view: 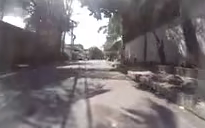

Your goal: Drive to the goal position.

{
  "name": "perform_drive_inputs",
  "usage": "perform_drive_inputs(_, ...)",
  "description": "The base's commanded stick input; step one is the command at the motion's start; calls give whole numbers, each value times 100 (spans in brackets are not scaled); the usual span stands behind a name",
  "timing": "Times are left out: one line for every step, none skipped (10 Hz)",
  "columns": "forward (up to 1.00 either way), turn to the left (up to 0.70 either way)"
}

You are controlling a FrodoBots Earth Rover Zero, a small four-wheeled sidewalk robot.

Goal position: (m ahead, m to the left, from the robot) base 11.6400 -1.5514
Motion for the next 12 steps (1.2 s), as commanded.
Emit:
perform_drive_inputs(100,0)
perform_drive_inputs(100,0)
perform_drive_inputs(100,0)
perform_drive_inputs(100,0)
perform_drive_inputs(100,0)
perform_drive_inputs(100,0)
perform_drive_inputs(100,0)
perform_drive_inputs(100,0)
perform_drive_inputs(100,0)
perform_drive_inputs(100,0)
perform_drive_inputs(100,0)
perform_drive_inputs(100,0)
